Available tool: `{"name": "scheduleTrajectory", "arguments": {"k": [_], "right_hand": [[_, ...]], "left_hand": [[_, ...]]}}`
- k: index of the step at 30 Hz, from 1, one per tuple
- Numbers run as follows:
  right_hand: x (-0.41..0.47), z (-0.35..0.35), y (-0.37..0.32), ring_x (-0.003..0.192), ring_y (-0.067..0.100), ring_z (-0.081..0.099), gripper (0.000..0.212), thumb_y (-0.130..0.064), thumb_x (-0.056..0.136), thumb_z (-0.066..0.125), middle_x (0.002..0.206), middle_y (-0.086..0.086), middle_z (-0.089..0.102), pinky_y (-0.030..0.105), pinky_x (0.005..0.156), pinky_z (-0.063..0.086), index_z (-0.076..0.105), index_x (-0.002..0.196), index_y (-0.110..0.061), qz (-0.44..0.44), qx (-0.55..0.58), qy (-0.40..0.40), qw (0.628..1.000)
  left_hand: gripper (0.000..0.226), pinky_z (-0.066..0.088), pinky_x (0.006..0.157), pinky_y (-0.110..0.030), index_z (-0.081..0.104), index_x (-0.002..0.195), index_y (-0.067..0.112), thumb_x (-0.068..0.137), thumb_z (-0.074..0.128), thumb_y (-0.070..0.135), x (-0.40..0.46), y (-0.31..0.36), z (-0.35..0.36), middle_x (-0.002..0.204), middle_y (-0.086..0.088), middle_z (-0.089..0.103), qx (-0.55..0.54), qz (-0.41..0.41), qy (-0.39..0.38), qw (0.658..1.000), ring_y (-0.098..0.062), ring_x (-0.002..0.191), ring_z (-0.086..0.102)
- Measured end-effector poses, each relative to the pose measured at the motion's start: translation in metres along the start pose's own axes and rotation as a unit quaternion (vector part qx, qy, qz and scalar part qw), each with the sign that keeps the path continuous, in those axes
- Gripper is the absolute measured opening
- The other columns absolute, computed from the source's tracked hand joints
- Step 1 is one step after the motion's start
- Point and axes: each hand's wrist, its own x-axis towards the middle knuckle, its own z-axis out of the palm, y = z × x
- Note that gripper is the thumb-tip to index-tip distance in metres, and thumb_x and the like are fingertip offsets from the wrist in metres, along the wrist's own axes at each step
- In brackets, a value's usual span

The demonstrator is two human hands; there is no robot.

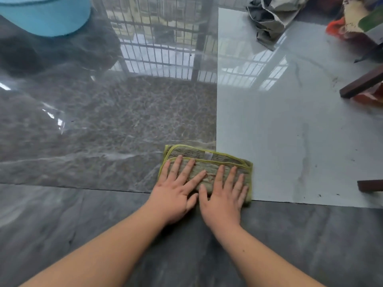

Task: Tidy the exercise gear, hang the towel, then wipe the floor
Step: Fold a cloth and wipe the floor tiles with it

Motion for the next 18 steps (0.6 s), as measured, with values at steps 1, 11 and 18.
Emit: {"name": "scheduleTrajectory", "arguments": {"k": [1, 11, 18], "right_hand": [[-0.005, 0.003, -0.010, 0.148, 0.038, -0.017, 0.086, -0.065, 0.085, 0.017, 0.163, 0.015, -0.011, 0.055, 0.118, -0.012, -0.005, 0.156, -0.021, -0.018, -0.003, -0.001, 1.000], [-0.077, 0.034, -0.109, 0.149, 0.038, -0.010, 0.074, -0.061, 0.091, 0.030, 0.164, 0.010, -0.001, 0.056, 0.118, -0.004, 0.013, 0.156, -0.029, -0.236, -0.012, -0.039, 0.971], [-0.085, 0.038, -0.160, 0.148, 0.038, -0.018, 0.064, -0.057, 0.095, 0.025, 0.165, 0.001, -0.003, 0.057, 0.117, -0.011, 0.012, 0.155, -0.039, -0.430, -0.035, -0.081, 0.898]], "left_hand": [[0.065, 0.010, 0.117, -0.059, 0.020, 0.153, 0.039, 0.092, 0.034, 0.058, -0.010, -0.010, -0.001, 0.163, -0.005, 0.013, 0.003, -0.012, -0.002, 1.000, -0.038, 0.149, 0.002], [0.069, 0.010, 0.116, -0.059, 0.011, 0.155, 0.038, 0.092, 0.031, 0.058, -0.150, -0.095, 0.007, 0.163, -0.008, 0.012, 0.032, -0.161, -0.020, 0.986, -0.037, 0.149, 0.003], [0.067, 0.017, 0.113, -0.064, 0.010, 0.155, 0.032, 0.095, 0.014, 0.062, -0.225, -0.121, 0.008, 0.161, -0.015, 0.017, 0.008, -0.289, -0.082, 0.954, -0.042, 0.148, 0.007]]}}
